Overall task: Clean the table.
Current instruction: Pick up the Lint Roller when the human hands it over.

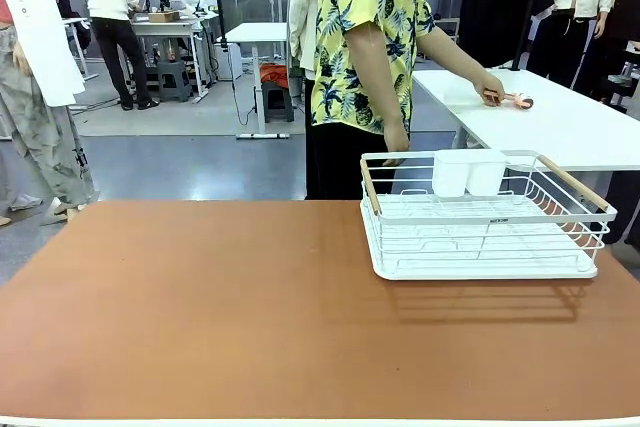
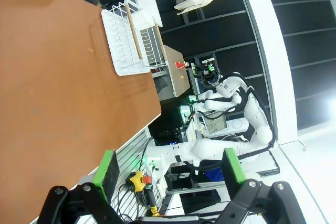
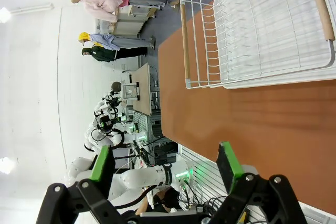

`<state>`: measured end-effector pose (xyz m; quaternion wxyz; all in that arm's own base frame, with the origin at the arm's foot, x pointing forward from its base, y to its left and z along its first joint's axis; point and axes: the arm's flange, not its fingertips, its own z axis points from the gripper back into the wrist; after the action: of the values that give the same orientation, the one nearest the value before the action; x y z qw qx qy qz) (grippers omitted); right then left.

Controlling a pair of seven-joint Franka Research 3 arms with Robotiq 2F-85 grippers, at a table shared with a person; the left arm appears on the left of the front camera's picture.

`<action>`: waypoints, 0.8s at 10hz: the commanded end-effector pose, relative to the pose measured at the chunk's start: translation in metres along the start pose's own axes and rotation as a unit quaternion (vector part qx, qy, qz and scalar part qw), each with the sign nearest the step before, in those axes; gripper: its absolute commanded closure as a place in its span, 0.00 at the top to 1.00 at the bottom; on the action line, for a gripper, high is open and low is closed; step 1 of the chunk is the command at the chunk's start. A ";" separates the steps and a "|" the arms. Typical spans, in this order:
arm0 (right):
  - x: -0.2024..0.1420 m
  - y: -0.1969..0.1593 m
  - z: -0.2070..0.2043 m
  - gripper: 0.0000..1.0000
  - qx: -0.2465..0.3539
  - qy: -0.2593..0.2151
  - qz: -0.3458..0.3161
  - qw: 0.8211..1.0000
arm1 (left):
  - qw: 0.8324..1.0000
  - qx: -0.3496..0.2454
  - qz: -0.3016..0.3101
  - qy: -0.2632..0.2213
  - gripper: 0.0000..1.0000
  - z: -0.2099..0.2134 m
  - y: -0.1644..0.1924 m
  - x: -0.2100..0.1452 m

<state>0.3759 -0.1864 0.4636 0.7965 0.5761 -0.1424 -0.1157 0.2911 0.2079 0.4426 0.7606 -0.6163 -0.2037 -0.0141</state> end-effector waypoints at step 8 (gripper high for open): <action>0.000 0.002 0.000 1.00 -0.002 -0.001 0.001 1.000 | 1.000 -0.001 -0.001 -0.001 1.00 0.002 -0.004 -0.001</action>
<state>0.3759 -0.1864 0.4636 0.7965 0.5761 -0.1424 -0.1157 0.2911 0.2079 0.4426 0.7606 -0.6163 -0.2037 -0.0141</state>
